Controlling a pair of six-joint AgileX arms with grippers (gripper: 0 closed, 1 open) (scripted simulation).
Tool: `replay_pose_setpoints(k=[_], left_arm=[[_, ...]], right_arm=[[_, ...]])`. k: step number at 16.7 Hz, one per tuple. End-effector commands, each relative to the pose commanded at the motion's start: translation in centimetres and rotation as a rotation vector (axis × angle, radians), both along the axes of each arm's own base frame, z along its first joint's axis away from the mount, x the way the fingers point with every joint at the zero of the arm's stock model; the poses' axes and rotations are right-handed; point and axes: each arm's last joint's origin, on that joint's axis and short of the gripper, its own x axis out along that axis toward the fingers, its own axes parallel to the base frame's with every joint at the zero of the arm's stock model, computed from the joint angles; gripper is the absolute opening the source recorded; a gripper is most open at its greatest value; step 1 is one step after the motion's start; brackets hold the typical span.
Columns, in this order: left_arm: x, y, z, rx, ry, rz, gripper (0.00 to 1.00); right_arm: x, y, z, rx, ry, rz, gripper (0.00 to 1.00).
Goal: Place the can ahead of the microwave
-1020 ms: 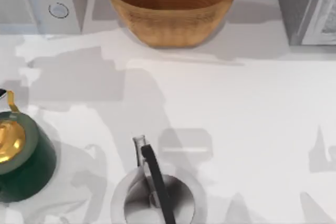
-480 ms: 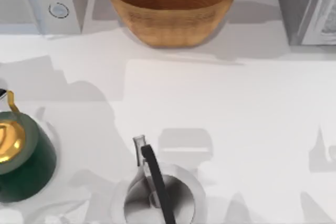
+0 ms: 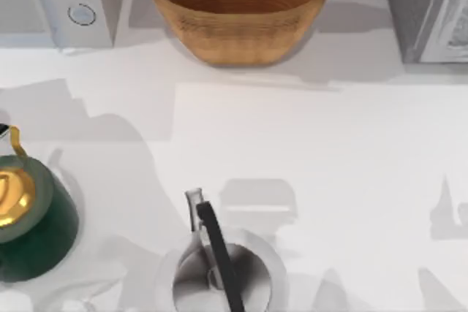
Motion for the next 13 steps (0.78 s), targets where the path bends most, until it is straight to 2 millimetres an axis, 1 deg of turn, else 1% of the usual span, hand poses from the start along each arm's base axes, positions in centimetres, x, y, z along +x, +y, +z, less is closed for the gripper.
replay_pose_setpoints(k=[13], left_arm=[[0.0,0.0,0.0,0.0,0.0,0.0,0.98]], right_arm=[[0.0,0.0,0.0,0.0,0.0,0.0,1.0]])
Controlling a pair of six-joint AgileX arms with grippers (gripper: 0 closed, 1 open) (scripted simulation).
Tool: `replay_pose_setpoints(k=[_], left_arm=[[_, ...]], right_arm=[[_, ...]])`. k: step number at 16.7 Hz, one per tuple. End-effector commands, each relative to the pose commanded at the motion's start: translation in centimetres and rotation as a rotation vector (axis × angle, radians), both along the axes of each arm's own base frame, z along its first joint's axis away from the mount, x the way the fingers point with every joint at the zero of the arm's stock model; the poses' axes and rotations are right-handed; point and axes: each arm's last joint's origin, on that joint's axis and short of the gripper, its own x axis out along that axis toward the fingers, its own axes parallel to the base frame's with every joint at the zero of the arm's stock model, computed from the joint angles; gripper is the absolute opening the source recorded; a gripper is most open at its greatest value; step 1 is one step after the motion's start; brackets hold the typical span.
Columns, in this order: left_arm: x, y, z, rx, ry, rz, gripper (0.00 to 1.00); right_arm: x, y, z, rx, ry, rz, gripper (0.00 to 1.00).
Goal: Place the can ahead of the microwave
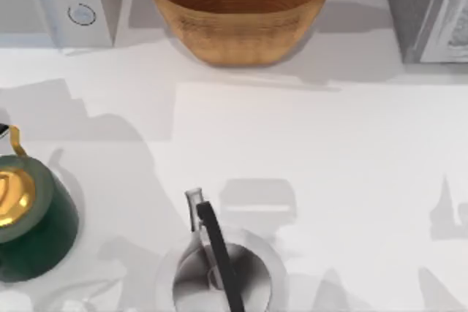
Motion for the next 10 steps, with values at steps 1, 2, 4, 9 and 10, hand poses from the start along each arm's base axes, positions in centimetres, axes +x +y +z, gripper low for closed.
replay_pose_setpoints(k=[1,2,4,9,10], left_arm=[[0.0,0.0,0.0,0.0,0.0,0.0,1.0],[0.0,0.0,0.0,0.0,0.0,0.0,1.0],[0.0,0.0,0.0,0.0,0.0,0.0,1.0],[0.02,-0.04,-0.01,0.0,0.0,-0.001,1.0],[0.04,-0.04,-0.01,-0.001,0.002,-0.002,1.0]], right_arm=[[0.0,0.0,0.0,0.0,0.0,0.0,1.0],[0.0,0.0,0.0,0.0,0.0,0.0,1.0],[0.0,0.0,0.0,0.0,0.0,0.0,1.0],[0.0,0.0,0.0,0.0,0.0,0.0,1.0],[0.0,0.0,0.0,0.0,0.0,0.0,1.0]])
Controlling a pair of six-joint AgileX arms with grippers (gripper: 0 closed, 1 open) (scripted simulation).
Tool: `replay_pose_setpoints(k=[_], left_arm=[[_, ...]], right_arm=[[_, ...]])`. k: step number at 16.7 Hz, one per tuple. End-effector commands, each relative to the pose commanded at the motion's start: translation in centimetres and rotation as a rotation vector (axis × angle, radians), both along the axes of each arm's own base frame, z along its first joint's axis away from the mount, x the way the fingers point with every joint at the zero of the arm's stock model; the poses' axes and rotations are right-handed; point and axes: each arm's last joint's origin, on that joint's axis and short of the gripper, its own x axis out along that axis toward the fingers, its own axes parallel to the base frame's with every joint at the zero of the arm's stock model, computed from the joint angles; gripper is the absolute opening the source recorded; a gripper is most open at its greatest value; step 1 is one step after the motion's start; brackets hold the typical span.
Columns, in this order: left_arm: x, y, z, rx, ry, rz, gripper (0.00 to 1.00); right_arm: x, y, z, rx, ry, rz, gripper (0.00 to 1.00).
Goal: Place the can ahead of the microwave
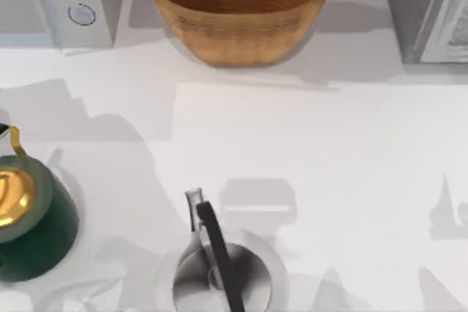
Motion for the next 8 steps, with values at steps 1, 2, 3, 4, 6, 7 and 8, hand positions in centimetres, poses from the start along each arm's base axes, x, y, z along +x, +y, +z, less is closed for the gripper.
replay_pose_setpoints(k=[1,2,3,4,6,7,8], left_arm=[[0.0,0.0,0.1,-0.002,0.004,0.0,1.0],[0.1,0.0,0.6,-0.003,0.008,0.0,1.0],[0.1,0.1,1.4,-0.001,0.005,0.0,1.0],[0.1,0.1,2.3,0.002,-0.005,0.002,1.0],[0.0,0.1,3.5,0.002,-0.001,0.001,1.0],[0.0,0.0,3.8,0.001,0.0,0.001,1.0],[0.0,0.0,4.0,0.001,-0.002,0.001,1.0]], right_arm=[[0.0,0.0,0.0,0.0,0.0,0.0,1.0],[0.0,0.0,0.0,0.0,0.0,0.0,1.0],[0.0,0.0,0.0,0.0,0.0,0.0,1.0],[0.0,0.0,0.0,0.0,0.0,0.0,1.0],[0.0,0.0,0.0,0.0,0.0,0.0,1.0],[0.0,0.0,0.0,0.0,0.0,0.0,1.0],[0.0,0.0,0.0,0.0,0.0,0.0,1.0]])
